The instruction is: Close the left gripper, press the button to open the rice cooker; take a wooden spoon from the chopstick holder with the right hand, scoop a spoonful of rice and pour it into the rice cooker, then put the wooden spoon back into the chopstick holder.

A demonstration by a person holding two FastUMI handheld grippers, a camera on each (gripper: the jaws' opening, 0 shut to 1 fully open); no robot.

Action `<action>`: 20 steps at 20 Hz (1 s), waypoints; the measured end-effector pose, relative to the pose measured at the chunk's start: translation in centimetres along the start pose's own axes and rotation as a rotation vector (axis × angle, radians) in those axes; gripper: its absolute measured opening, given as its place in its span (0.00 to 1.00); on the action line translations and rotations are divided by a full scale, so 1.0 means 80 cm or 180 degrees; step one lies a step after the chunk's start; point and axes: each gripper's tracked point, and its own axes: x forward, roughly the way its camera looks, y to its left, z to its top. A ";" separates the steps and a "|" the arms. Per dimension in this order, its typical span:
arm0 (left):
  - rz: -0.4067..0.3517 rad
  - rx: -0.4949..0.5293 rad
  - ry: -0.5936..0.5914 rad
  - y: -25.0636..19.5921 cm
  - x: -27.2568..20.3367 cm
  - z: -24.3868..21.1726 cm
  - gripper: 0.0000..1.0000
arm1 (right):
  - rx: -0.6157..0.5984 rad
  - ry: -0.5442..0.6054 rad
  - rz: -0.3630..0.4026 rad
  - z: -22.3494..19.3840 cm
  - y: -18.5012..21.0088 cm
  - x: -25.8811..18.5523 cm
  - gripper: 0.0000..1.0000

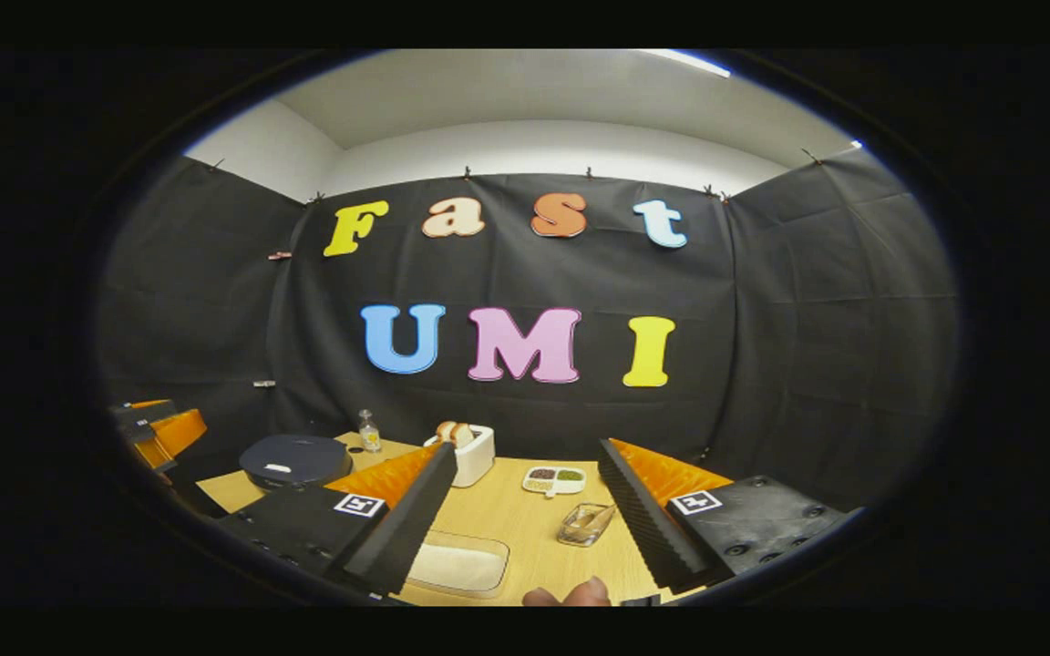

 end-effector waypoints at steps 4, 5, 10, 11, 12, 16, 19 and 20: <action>0.0138 0.0070 0.0020 0.024 0.022 -0.001 0.85 | -0.0039 0.0019 -0.0023 -0.006 -0.003 -0.004 0.98; 0.0240 0.0186 0.0042 0.035 0.030 -0.001 0.72 | -0.0031 0.0032 -0.0033 -0.008 -0.004 -0.004 0.98; 0.0458 0.0261 0.0625 0.056 0.091 -0.058 0.08 | -0.0020 0.0096 -0.0067 -0.018 -0.007 -0.006 0.96; 0.0491 0.0127 0.0824 0.059 0.101 -0.078 0.06 | -0.0029 0.0095 -0.0078 -0.019 -0.009 -0.005 0.96; 0.0551 0.0010 0.1030 0.068 0.109 -0.099 0.06 | -0.0030 0.0100 -0.0087 -0.020 -0.011 -0.006 0.96; 0.0677 -0.0093 0.1554 0.094 0.155 -0.165 0.05 | -0.0004 0.0115 -0.0145 -0.024 -0.017 -0.006 0.96; 0.0726 -0.0269 0.1849 0.103 0.188 -0.193 0.05 | 0.0013 0.0154 -0.0178 -0.032 -0.023 -0.005 0.96; 0.0750 -0.0260 0.1980 0.105 0.195 -0.205 0.05 | 0.0022 0.0168 -0.0189 -0.034 -0.025 -0.004 0.96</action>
